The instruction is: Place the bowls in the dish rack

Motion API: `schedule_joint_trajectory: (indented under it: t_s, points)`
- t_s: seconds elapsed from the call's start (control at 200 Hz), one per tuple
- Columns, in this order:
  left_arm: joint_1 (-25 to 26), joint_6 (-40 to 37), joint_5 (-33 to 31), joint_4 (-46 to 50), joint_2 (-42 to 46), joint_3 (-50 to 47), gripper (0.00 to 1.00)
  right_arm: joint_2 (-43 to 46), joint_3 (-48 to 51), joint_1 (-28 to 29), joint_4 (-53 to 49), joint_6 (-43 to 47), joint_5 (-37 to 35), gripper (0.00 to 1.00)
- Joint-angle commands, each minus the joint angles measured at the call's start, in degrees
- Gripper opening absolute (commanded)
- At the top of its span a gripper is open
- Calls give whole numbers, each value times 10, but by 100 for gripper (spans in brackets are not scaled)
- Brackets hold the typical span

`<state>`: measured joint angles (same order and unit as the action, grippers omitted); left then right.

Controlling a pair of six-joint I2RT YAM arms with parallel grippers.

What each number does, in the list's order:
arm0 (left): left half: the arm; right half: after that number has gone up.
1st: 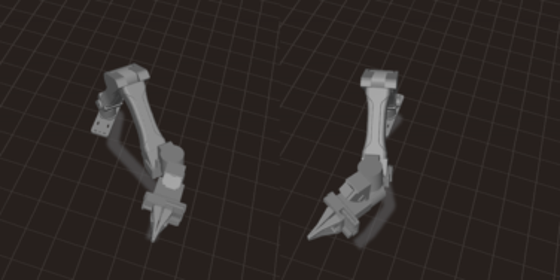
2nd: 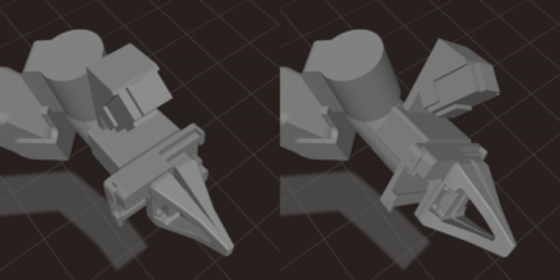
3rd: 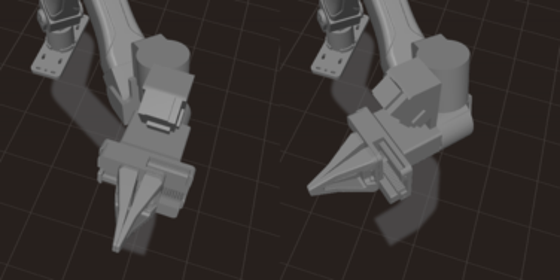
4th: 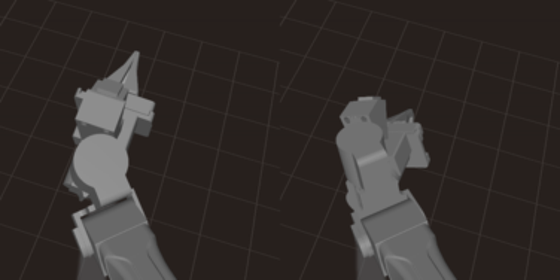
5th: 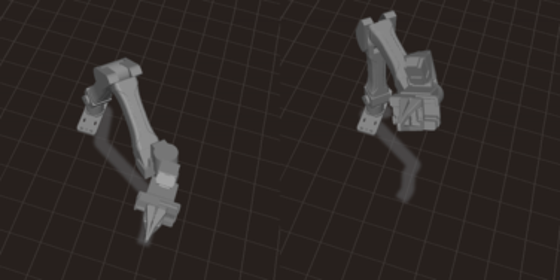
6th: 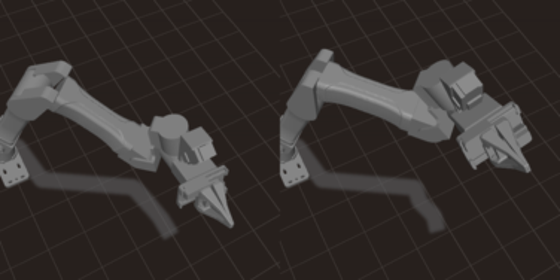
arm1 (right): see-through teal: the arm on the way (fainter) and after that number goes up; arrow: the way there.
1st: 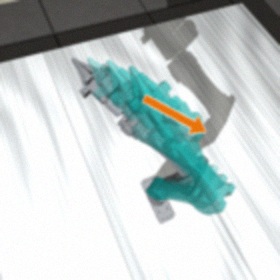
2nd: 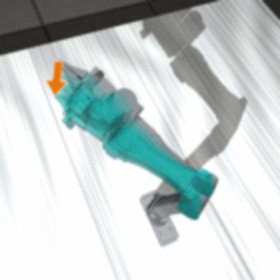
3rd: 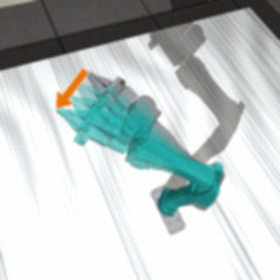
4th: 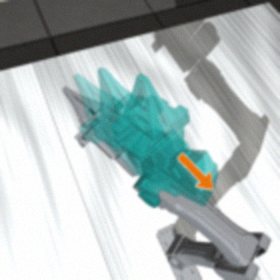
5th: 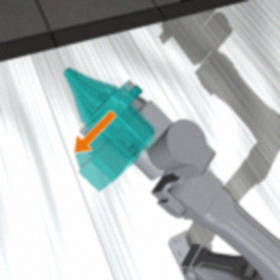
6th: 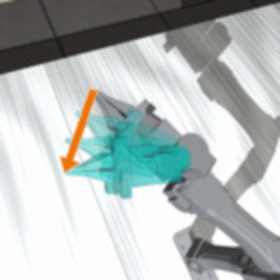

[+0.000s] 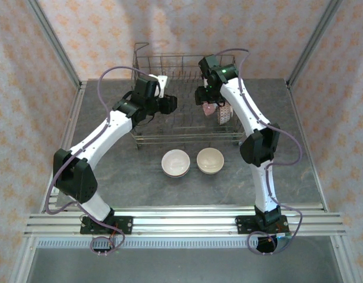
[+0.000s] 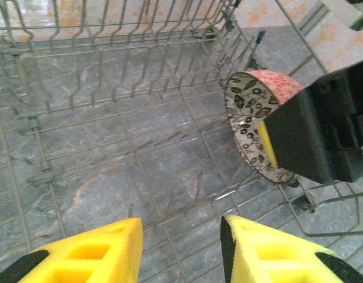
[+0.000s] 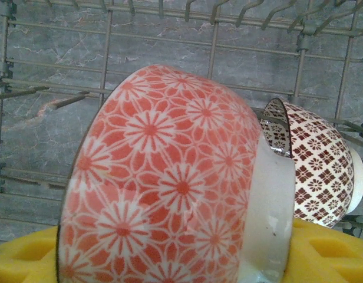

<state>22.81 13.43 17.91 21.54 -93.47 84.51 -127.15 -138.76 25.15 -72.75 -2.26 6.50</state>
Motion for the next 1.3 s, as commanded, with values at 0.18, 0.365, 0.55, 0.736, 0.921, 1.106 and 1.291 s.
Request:
schedule_joint_trajectory:
  t_s: [0.18, 0.365, 0.55, 0.736, 0.921, 1.106, 1.291]
  points:
    - [-25, -3, -12, -25, 49, -50, 41, -28, -10, 5, 7, -9, -43, 49]
    - [-35, 0, -9, -55, 69, -90, 41, -37, -9, 9, 20, -16, -44, 49]
    - [-42, 0, -3, -68, 81, -117, 41, -59, -24, 11, 12, -14, -66, 49]
    - [-47, -2, 4, -71, 83, -127, 41, -77, -23, 16, 6, -18, -73, 49]
    - [-49, -8, 6, -68, 80, -127, 41, -86, -15, 18, 16, -24, -81, 49]
    - [-50, -13, 11, -61, 79, -124, 41, -91, -8, 17, 26, -31, -85, 51]
    - [-51, -19, 13, -51, 82, -120, 41, -87, -2, 17, 28, -38, -85, 57]
